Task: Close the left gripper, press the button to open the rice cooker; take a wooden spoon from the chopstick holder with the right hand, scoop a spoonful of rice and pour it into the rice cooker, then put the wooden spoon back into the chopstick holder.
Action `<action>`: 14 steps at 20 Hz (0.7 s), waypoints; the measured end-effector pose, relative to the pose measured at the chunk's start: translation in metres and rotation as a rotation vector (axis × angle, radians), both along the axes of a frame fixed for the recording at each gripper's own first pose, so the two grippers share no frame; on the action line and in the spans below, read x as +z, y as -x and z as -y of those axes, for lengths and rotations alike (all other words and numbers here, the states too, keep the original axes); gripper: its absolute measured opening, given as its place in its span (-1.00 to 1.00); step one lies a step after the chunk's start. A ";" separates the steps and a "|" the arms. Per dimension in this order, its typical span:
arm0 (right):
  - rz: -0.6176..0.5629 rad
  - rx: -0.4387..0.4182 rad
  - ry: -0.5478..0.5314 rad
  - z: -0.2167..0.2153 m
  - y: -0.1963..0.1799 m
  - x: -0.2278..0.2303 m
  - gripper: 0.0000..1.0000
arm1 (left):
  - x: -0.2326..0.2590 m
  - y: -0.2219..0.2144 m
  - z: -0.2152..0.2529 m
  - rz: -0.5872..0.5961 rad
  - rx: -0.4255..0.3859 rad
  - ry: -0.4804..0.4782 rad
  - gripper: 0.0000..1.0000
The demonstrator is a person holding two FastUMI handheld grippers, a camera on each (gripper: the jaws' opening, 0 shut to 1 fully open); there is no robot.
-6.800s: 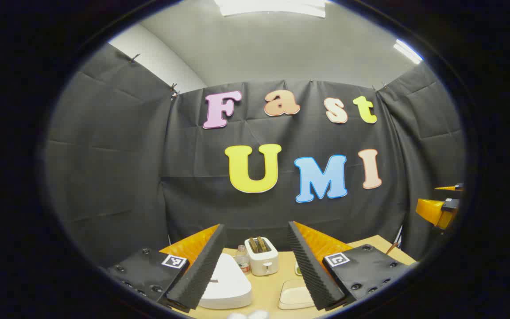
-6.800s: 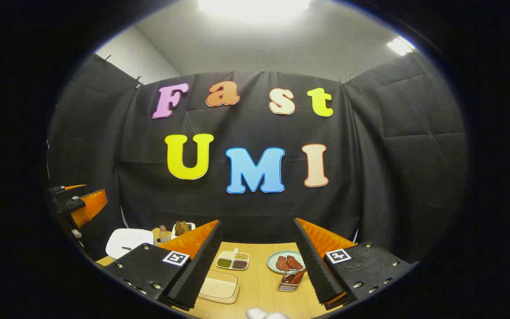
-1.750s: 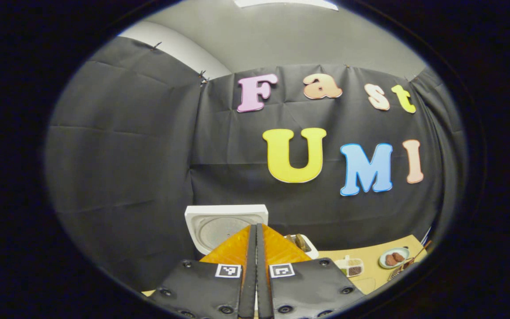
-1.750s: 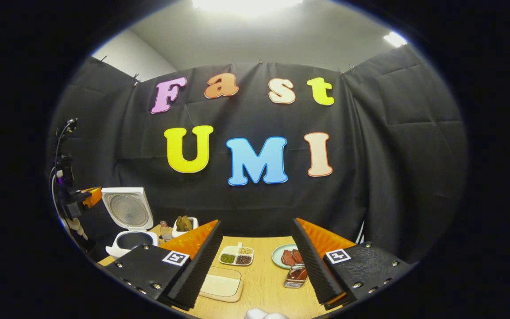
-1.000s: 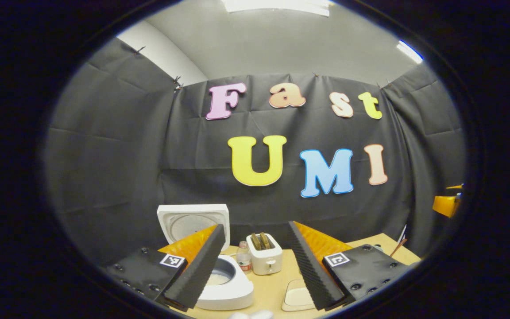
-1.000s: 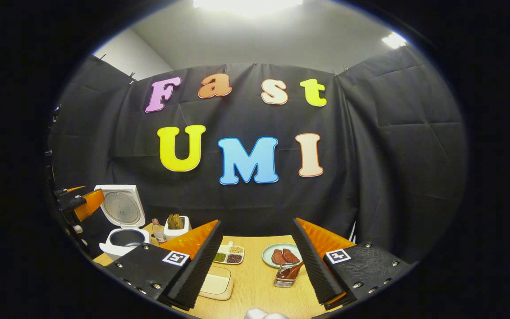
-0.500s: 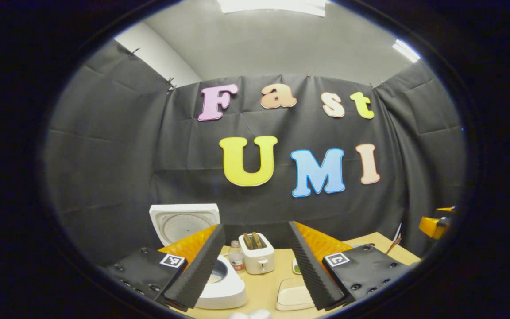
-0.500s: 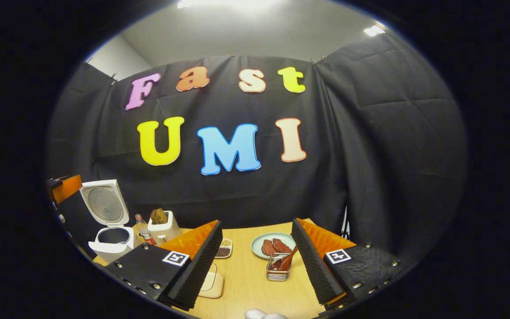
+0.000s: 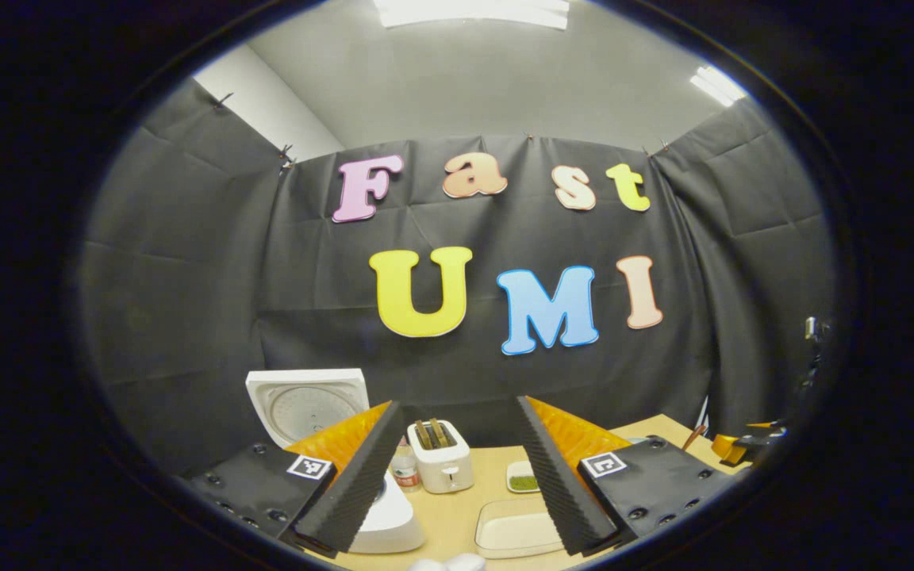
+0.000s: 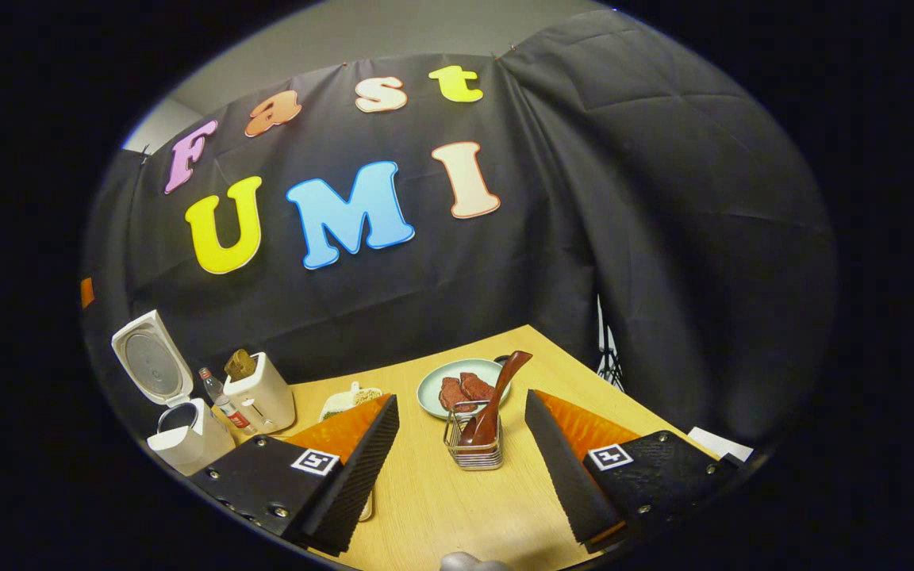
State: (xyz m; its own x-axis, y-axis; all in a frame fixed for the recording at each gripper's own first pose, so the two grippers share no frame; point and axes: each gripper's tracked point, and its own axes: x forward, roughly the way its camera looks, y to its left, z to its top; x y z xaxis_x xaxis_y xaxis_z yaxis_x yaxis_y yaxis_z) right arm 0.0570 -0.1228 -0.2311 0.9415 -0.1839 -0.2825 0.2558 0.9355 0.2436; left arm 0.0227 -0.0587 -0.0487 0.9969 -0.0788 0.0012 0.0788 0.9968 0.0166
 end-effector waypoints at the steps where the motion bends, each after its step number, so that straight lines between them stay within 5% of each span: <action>1: -0.003 -0.001 0.000 0.004 -0.007 -0.005 0.97 | 0.000 -0.001 0.003 -0.001 -0.001 0.005 0.94; 14: -0.107 -0.005 -0.064 0.048 -0.114 -0.096 0.96 | -0.027 -0.014 0.031 -0.069 0.040 -0.016 0.94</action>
